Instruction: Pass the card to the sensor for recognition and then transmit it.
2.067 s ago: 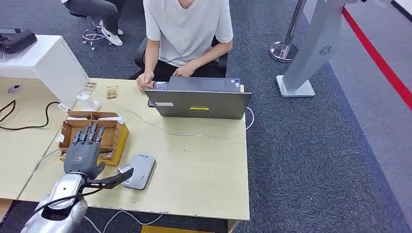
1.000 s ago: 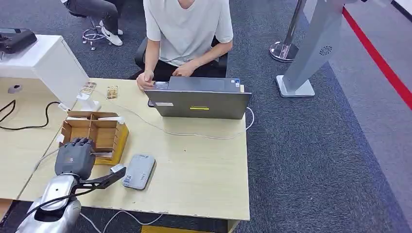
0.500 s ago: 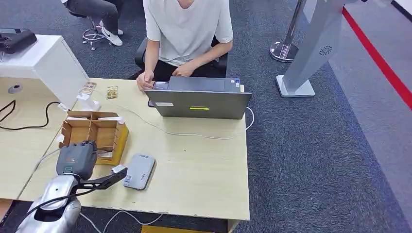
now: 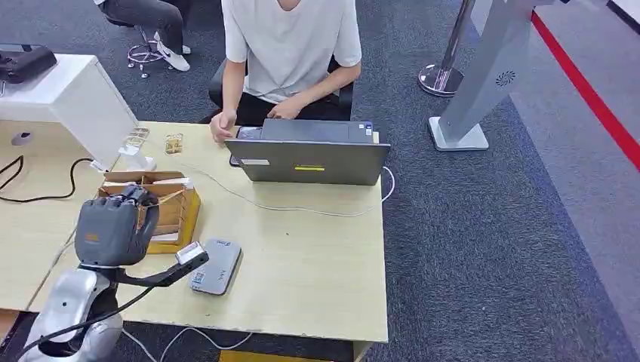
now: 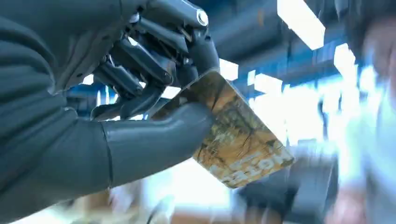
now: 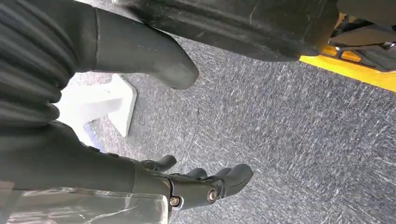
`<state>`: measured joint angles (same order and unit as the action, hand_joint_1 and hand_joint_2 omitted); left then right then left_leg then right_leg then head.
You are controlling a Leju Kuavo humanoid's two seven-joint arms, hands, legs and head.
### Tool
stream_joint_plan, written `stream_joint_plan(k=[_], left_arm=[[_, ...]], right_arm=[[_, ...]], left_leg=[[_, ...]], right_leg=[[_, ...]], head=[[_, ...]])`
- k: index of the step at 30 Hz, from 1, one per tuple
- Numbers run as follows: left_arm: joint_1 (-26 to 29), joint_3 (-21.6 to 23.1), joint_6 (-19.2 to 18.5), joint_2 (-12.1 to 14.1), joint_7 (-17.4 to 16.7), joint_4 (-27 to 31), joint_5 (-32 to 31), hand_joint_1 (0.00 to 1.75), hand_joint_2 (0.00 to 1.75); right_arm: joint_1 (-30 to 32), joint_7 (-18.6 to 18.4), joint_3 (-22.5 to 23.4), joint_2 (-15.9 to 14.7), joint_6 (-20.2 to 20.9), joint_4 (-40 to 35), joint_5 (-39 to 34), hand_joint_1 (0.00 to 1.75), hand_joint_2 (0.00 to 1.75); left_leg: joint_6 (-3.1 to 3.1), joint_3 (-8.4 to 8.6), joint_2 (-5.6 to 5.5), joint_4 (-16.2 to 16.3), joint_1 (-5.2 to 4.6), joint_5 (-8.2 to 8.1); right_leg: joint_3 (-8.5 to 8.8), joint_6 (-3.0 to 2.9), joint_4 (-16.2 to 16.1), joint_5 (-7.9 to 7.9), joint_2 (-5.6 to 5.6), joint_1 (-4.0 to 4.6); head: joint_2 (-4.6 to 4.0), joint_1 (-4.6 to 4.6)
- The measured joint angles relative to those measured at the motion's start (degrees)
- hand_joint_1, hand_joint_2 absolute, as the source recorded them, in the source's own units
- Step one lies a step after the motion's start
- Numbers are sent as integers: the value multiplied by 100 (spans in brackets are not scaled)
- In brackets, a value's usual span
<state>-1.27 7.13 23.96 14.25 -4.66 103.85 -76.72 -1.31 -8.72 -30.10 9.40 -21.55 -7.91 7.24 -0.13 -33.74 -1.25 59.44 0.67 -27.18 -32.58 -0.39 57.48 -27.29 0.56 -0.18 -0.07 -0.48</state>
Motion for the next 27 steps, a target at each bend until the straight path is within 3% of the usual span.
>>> stream_joint_plan(k=[3,7,16,22,23,27], left_arm=[[-145,0,369,-22,7,336,-144,175,175],[-695,-64,480,-33,-90,82,-380,175,175],[-2284,-415,681,37,-184,-2788,-651,175,175],[-2539,-437,653,-41,-170,-3494,-605,175,175],[-2550,-437,637,-59,-173,-3537,-605,0,175],[-2552,-437,550,-85,-144,-3646,-494,0,175]], right_arm=[[-11,-92,-35,13,7,0,94,0,175],[-46,-59,-116,13,118,-20,240,0,175],[-73,57,-192,-48,328,-48,297,0,175],[-77,35,-197,-48,343,-48,299,0,175],[-78,35,-197,-48,345,-48,302,0,175],[-79,44,-203,-48,352,-48,319,0,175]], left_leg=[[0,0,-3,0,1,0],[-2,2,-10,-1,1,11],[-14,-1,-6,-2,5,37],[-12,-4,-4,-1,3,34],[-11,-5,-4,-1,2,34],[-8,-8,-4,-1,2,32]], right_leg=[[-1,0,0,0,-5,0],[1,-6,1,5,-11,0],[-4,-10,8,27,1,3],[-6,-8,5,27,4,2],[-6,-8,4,27,4,2],[-8,-7,3,26,4,1]], head=[[0,0],[0,-2],[0,0],[0,0],[0,0],[0,0]])
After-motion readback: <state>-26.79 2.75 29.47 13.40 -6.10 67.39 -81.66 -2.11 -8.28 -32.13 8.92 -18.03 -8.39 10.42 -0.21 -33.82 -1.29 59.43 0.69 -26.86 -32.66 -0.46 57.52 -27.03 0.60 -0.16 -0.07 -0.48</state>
